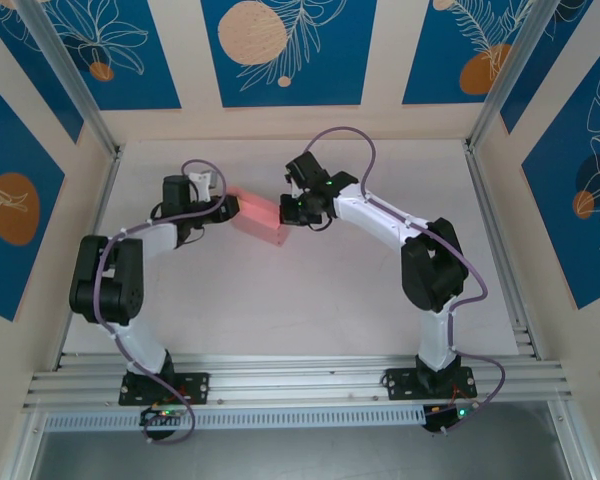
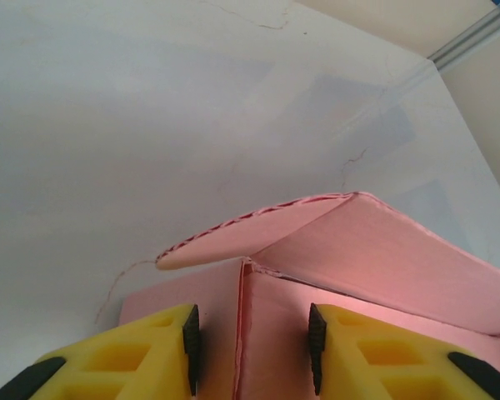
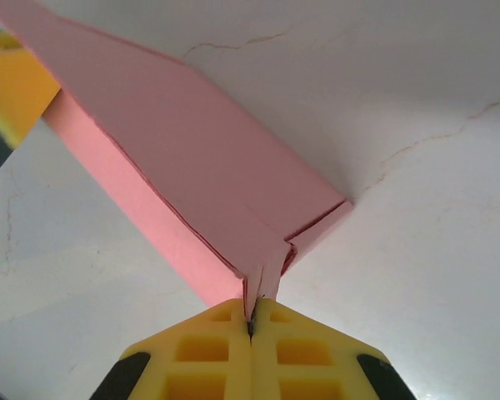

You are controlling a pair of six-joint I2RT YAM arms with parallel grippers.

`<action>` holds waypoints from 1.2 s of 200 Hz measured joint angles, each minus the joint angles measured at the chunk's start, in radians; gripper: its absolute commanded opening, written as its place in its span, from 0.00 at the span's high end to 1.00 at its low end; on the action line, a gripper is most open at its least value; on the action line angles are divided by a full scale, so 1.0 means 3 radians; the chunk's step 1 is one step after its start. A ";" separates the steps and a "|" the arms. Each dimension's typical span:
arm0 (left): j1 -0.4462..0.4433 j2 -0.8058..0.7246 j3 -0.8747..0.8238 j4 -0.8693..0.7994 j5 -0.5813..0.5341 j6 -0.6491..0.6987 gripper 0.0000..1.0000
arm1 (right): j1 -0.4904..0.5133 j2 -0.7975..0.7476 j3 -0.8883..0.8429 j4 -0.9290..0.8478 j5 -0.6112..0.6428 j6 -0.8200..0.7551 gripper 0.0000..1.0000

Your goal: Fold the paper box

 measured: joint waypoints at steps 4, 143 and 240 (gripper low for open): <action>-0.0022 -0.0038 -0.0025 0.0001 -0.0048 -0.0015 0.62 | -0.0006 0.0000 0.0000 -0.0005 0.0011 0.0000 0.97; -0.0610 -0.0575 -0.0765 0.0425 -0.1305 -0.0407 0.64 | -0.0080 -0.0013 -0.0003 -0.0027 0.0123 0.0015 0.97; -0.0640 -0.0596 -0.0778 0.0422 -0.1405 -0.0478 0.65 | -0.0064 -0.0069 -0.0139 0.0112 0.0177 -0.0027 0.99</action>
